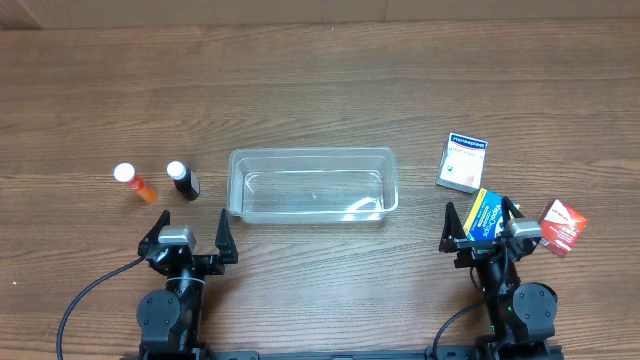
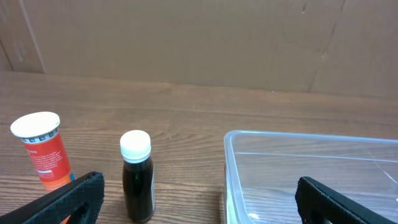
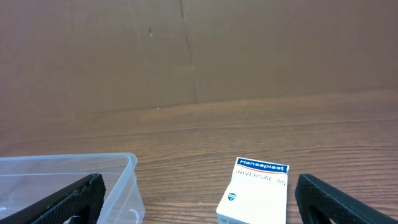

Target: Pack container

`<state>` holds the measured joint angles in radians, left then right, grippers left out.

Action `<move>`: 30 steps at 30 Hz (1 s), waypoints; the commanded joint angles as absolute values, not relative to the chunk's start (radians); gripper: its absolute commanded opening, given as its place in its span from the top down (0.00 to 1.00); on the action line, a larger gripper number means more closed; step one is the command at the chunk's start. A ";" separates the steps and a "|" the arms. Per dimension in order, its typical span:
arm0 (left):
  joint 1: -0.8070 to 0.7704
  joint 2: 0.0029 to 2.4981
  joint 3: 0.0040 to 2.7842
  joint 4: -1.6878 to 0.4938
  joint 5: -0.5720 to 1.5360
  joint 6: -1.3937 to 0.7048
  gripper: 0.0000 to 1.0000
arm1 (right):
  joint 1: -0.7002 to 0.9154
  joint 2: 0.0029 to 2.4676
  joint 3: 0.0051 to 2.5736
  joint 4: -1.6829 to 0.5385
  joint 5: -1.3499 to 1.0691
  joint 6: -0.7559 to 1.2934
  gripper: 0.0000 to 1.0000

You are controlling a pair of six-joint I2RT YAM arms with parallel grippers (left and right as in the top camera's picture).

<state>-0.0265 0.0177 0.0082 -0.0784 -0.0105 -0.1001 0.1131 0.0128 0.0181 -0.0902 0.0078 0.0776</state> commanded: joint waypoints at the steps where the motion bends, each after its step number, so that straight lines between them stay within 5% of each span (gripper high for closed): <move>1: -0.027 0.018 0.005 -0.077 0.000 -0.081 0.00 | 0.117 0.003 0.008 -0.083 0.020 0.078 0.00; 22: -0.027 0.018 0.019 -0.072 -0.003 -0.222 0.00 | 0.117 0.018 0.026 -0.089 0.021 0.157 0.00; 30: -0.027 0.044 0.188 -0.168 -0.004 -0.220 0.00 | 0.117 0.239 0.239 -0.179 0.020 0.184 0.00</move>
